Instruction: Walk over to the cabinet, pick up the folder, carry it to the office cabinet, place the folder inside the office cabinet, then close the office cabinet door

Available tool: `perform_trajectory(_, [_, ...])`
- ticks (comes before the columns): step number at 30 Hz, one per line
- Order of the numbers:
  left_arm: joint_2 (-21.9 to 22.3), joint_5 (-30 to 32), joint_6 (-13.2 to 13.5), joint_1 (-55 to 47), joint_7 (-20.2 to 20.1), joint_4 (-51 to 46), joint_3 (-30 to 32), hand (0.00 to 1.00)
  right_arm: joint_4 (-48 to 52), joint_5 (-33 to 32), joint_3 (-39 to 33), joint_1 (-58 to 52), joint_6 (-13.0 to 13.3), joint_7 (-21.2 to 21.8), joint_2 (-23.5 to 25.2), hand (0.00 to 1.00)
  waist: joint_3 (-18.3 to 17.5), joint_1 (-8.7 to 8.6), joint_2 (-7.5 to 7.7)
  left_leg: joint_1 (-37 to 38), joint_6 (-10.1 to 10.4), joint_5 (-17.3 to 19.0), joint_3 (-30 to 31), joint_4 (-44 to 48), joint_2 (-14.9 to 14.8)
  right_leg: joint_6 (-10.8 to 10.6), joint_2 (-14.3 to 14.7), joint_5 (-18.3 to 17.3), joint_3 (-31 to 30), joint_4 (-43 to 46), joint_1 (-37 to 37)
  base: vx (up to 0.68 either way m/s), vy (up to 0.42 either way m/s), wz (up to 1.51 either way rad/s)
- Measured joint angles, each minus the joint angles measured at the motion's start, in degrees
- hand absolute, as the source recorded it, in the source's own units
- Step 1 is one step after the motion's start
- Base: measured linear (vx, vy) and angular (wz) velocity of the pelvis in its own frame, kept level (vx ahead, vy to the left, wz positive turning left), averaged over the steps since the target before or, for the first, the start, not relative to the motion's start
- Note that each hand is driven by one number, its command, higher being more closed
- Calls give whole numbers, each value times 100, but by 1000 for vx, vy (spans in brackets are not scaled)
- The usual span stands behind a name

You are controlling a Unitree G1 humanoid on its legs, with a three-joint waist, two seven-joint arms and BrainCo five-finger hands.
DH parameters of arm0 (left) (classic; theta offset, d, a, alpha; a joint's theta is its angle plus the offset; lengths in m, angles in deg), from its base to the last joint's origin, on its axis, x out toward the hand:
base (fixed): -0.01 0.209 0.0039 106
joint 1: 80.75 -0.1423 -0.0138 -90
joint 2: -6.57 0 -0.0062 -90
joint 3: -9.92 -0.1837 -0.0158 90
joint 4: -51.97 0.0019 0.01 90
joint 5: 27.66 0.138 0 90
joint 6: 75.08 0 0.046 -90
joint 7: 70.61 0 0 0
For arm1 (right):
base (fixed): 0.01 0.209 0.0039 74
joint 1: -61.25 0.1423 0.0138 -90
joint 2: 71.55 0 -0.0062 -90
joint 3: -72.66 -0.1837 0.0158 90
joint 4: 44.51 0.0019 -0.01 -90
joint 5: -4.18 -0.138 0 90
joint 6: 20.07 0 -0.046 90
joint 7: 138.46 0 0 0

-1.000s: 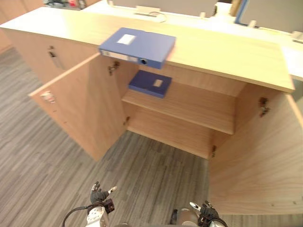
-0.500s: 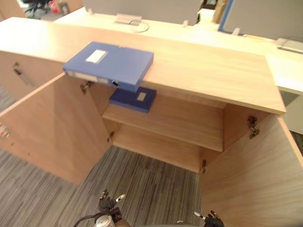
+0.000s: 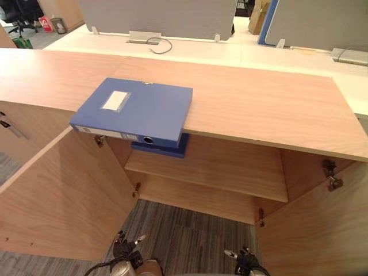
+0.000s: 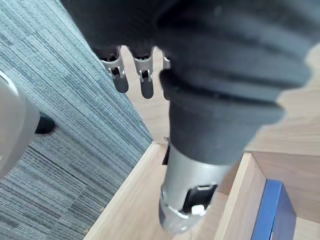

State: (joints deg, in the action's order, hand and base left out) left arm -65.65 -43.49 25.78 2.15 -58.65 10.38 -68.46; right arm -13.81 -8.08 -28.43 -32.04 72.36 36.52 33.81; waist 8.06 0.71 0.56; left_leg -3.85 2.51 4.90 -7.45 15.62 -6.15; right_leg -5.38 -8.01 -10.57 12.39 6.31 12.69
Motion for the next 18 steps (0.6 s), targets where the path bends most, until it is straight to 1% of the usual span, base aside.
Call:
perform_trajectory(1, [-30, -33, 3, 2, -32, 107, 5, 0, -11, 0, 4, -4, -1, 21, -17, 0, -18, -3, -9, 233, 25, -171, -106, -401, -9, 9, 15, 88, -18, -1, -11, 34, -5, -34])
perform_trajectory(2, [-38, -55, -1, 2, -62, 144, 4, 0, -22, 0, 5, -14, -4, 36, -23, 0, -34, -6, -6, 332, 42, -245, -153, -572, -8, 6, 20, 108, -22, -1, -19, 24, -17, -39])
perform_trajectory(3, [-50, -203, -11, 7, -178, 233, 1, 0, -79, 1, 9, -29, -5, 53, -38, 0, -91, -17, -9, 474, 85, -368, -234, -862, 6, 6, 29, 134, -23, -1, -63, 4, -6, -28])
perform_trajectory(4, [-58, -302, -13, 19, -255, 295, -2, 0, -110, 4, 12, -29, -7, 61, -47, 0, -103, -26, -16, 526, 83, -427, -258, -986, 13, 11, 34, 143, -24, -2, -85, -1, -3, -25])
perform_trajectory(6, [-74, -728, -41, 33, -474, 340, -23, 0, -129, 13, 131, -79, -20, 111, -99, 0, -111, -93, -14, 616, 90, -564, -314, -1250, 29, 11, 36, 150, -35, -2, -151, -17, 11, -14])
perform_trajectory(8, [-119, -1608, -127, 32, -782, 399, -39, 0, -131, 22, 152, -111, -68, 193, -128, 0, -121, -103, -13, 727, 83, -674, -420, -1473, 50, 31, 34, 169, -90, -50, -172, -29, 26, -19])
perform_trajectory(9, [-139, -1810, -155, 32, -853, 407, -48, 0, -134, 22, 156, -111, -81, 232, -129, 0, -128, -95, -14, 789, 80, -707, -457, -1549, 63, 43, 33, 182, -146, -87, -154, -33, 36, -22])
perform_trajectory(10, [-180, -2247, -192, 10, -961, 395, -149, 0, -147, 33, 170, -111, -87, 287, -132, 0, -150, -91, -12, 834, 71, -749, -488, -1631, 91, 43, 30, 183, -163, -123, -147, -32, 25, -13])
perform_trajectory(12, [-201, -2723, -209, -26, -1028, 299, -286, 0, -154, 57, 183, -111, -99, 349, -141, 0, -162, -90, -9, 894, 60, -828, -496, -1771, 144, 42, 5, 184, -160, -155, -141, -63, 37, -4])
perform_trajectory(13, [-196, -3082, -218, -119, -1033, 57, -353, 0, -150, 108, 242, -111, -111, 371, -149, 0, -185, -91, -1, 911, 52, -886, -491, -1865, 177, 36, -14, 188, -159, -169, -155, -58, 38, 1])
perform_trajectory(16, [-66, -3550, -236, -332, -968, -639, -361, 0, -146, 219, 444, -110, -126, 376, -178, 0, -234, -68, 19, 922, 31, -988, -474, -2011, 227, 3, -43, 226, -158, -201, -184, -73, 57, 4])
perform_trajectory(17, [-19, -3756, -219, -436, -864, -1068, -312, 0, -147, 222, 538, -109, -137, 374, -196, 0, -235, -35, 29, 945, 12, -1023, -468, -2056, 258, -6, -81, 232, -156, -200, -182, -90, 73, 1])
perform_trajectory(18, [39, -3995, -125, -515, -768, -1546, -186, 0, -146, 231, 655, -108, -147, 374, -220, 0, -241, -6, 36, 945, 2, -1030, -468, -2058, 295, -10, -119, 235, -155, -204, -179, -96, 69, 0])
